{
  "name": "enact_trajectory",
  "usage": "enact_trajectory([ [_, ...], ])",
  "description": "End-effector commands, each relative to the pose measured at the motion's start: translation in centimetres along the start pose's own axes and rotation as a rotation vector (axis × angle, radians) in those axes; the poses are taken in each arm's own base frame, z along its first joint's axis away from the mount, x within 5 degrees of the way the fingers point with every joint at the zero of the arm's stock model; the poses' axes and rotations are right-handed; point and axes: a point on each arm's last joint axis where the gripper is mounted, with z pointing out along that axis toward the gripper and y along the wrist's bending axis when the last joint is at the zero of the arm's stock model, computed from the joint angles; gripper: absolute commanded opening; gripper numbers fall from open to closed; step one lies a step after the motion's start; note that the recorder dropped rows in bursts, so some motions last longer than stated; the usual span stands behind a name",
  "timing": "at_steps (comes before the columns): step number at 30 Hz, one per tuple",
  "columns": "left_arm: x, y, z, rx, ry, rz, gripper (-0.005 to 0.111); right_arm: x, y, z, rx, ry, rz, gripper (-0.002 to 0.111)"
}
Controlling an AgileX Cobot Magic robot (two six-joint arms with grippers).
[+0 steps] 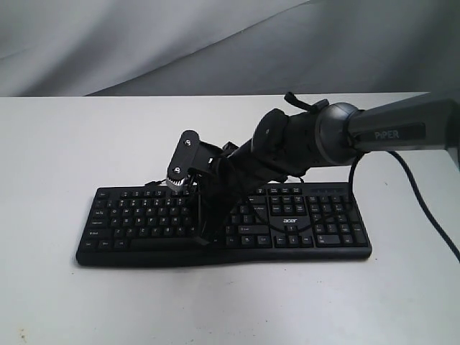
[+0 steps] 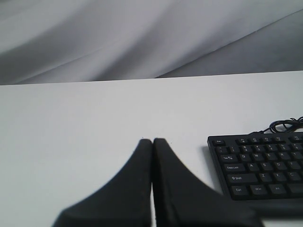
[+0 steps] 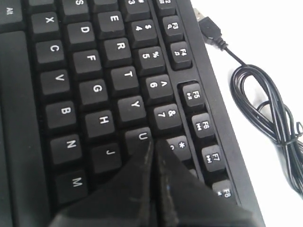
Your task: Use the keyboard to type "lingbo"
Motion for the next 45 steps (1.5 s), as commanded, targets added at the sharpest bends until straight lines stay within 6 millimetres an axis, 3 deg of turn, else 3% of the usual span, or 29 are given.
enact_trajectory([
  [1, 0.1, 0.0, 0.0, 0.001, -0.003, -0.012, 0.001, -1.4, -0.3, -1.8, 0.021, -0.040, -0.023, 0.000],
  [5, 0.1, 0.0, 0.0, 0.001, -0.003, -0.012, 0.001, -2.0, 0.2, -2.5, -0.015, -0.055, -0.025, 0.000],
  [17, 0.1, 0.0, 0.0, 0.001, -0.003, -0.012, 0.001, -2.9, 2.7, -1.5, -0.106, -0.051, -0.051, 0.000],
  [45, 0.1, 0.0, 0.0, 0.001, -0.003, -0.012, 0.001, -1.8, 2.8, -0.3, -0.121, -0.003, -0.054, 0.000],
])
